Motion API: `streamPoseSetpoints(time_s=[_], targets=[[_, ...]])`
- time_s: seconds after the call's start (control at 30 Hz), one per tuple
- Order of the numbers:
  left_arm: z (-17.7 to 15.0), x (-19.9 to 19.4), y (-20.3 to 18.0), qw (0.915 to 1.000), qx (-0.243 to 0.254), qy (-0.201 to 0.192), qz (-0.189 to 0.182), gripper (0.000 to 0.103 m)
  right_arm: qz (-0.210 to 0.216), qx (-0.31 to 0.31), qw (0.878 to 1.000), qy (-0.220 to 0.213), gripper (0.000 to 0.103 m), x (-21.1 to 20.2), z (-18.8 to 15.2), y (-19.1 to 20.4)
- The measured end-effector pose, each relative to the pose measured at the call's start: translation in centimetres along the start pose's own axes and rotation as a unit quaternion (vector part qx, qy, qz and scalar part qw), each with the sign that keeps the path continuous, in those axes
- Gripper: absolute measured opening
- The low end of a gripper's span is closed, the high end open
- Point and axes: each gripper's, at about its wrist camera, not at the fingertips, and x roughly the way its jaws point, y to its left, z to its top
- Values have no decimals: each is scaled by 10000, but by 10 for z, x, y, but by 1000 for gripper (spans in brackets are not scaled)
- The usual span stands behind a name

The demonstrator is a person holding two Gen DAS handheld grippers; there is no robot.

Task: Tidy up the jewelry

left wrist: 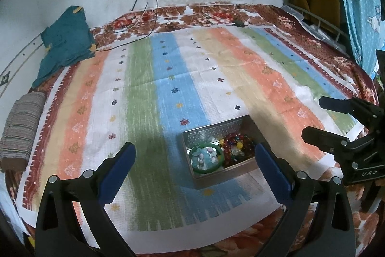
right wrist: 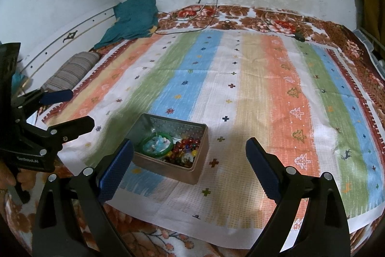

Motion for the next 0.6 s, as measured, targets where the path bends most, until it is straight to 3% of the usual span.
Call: streamPoseSetpoints(time_s=[0.6], targets=[[0,3,0,9999,-52,47,-100,97,7,11,10000,-26,95,1,0,5]])
